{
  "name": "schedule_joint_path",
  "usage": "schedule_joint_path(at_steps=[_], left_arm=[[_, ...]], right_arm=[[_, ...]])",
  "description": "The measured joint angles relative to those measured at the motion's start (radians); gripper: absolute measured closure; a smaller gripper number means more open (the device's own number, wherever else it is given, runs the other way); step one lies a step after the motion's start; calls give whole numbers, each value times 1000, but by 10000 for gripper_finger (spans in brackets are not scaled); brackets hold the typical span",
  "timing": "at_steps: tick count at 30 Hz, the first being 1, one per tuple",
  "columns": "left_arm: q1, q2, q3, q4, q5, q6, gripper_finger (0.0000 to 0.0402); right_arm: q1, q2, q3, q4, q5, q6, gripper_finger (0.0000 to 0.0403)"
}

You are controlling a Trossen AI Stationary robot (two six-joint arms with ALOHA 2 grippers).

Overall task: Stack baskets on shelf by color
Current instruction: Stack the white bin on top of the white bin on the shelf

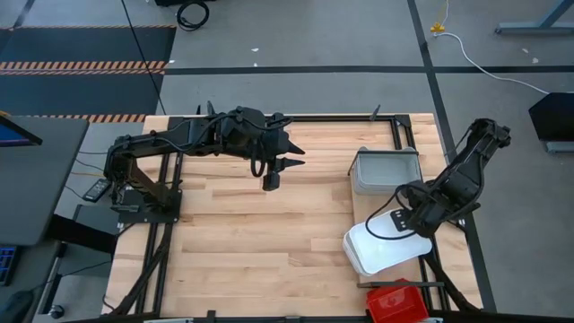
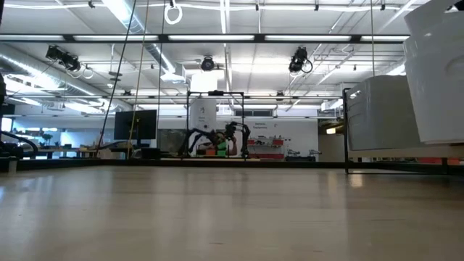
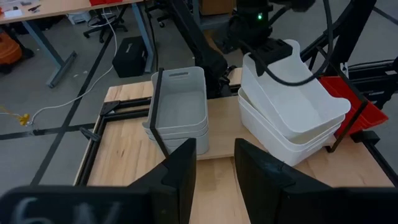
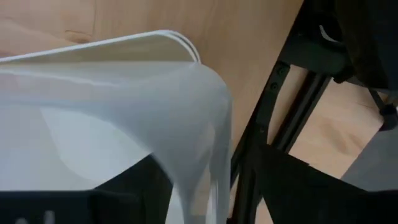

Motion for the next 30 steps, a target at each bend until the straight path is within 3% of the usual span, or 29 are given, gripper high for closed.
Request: schedule_joint_path(at_steps=[4,14,16,23,30], left_arm=[[0,0,0,0,0,-24,285],[-11,0,0,0,0,-25,285],[-11,0,0,0,0,-25,285],[-11,0,0,-1,0,-25,285],[-11,0,0,-1,0,-25,285]], right_arm=[[0,0,-17,29,26,-8,211],[0,0,-19,26,49,-9,389],[0,0,-19,27,50,-8,392],[0,0,-20,85,82,-36,340],[0,0,-20,110,132,-53,339]])
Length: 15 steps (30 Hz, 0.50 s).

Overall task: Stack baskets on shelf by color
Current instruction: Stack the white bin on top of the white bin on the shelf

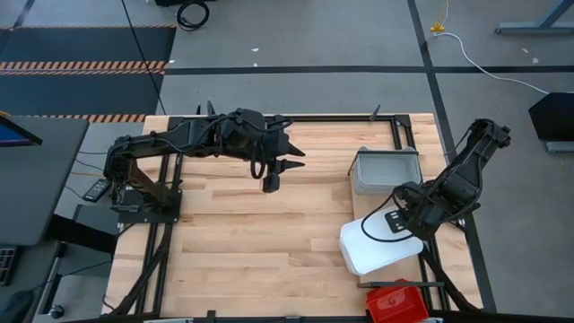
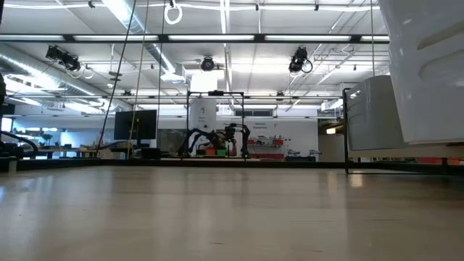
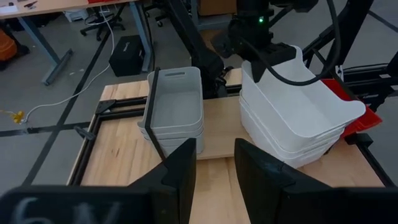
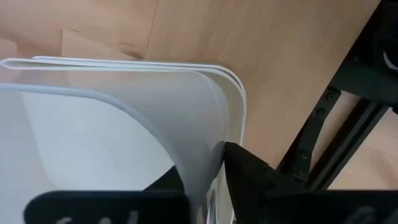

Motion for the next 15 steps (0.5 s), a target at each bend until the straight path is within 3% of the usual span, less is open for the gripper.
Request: schedule_joint_path(at_steps=[10,15], left_arm=[[0,0,0,0,0,0,285],[0,0,0,0,0,0,285]], right_arm=[[0,0,-91,167,-17,1,347],[0,-2,-124,141,-59,58,343]])
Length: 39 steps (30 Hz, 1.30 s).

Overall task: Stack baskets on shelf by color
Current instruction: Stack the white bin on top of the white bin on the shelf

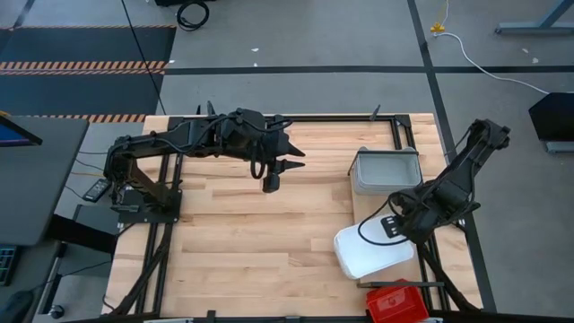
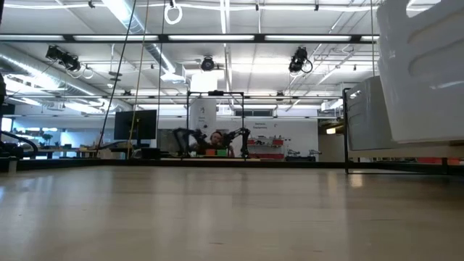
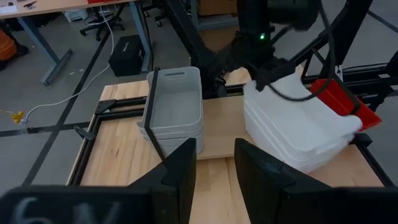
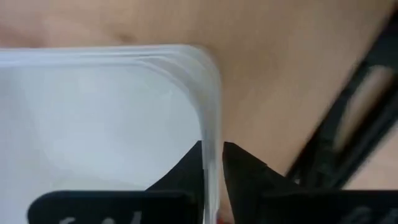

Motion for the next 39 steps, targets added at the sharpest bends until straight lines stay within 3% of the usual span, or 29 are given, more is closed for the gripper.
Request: schedule_joint_path(at_steps=[8,13,16,20,31,39], left_arm=[[0,0,0,0,0,0,285],[0,0,0,-1,0,0,285],[0,0,0,-1,0,1,285],[0,0,0,-1,0,1,285],[0,5,0,1,0,3,285],[0,5,0,0,0,-33,285]], right_arm=[[0,-19,51,-134,-27,-2,300],[0,-21,182,-303,34,-37,275],[0,-24,240,-296,105,-120,271],[-6,-20,272,-160,177,-332,271],[-111,158,271,-14,99,-1024,272],[-216,313,271,61,60,-1340,273]])
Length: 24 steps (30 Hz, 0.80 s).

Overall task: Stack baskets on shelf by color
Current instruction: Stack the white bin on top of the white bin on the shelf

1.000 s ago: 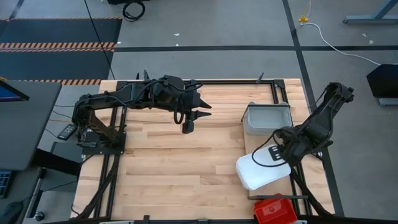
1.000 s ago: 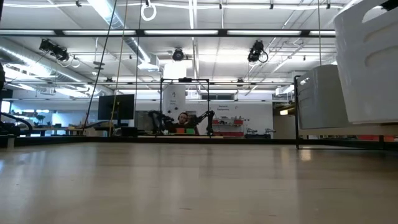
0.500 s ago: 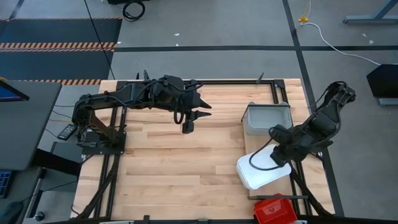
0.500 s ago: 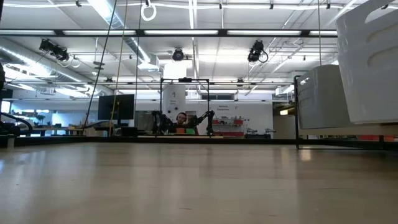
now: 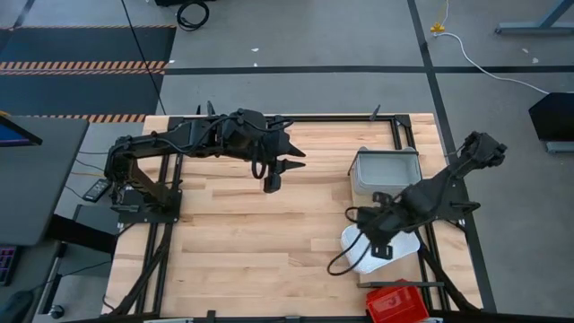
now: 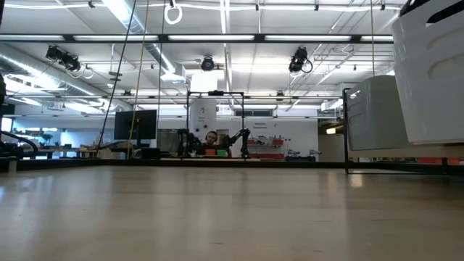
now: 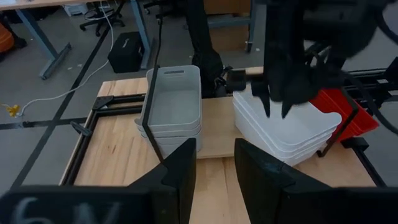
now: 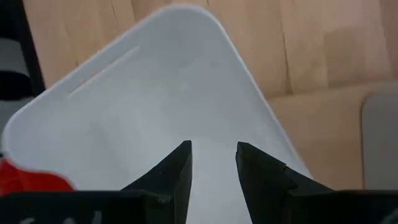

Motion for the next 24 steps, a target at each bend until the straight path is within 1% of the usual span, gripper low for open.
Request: schedule_joint_path(at_steps=[4,7,15,24], left_arm=[[-6,0,0,-4,0,-18,285],[-16,0,0,-17,-1,-26,285],[-60,0,0,-41,-1,-64,285],[-82,0,0,-47,-4,-40,285]], right_arm=[[-57,52,0,63,-35,-99,273],[-91,87,-1,61,-44,-109,273],[-161,114,-87,-26,-48,40,273],[-150,35,-129,-95,-72,57,273]])
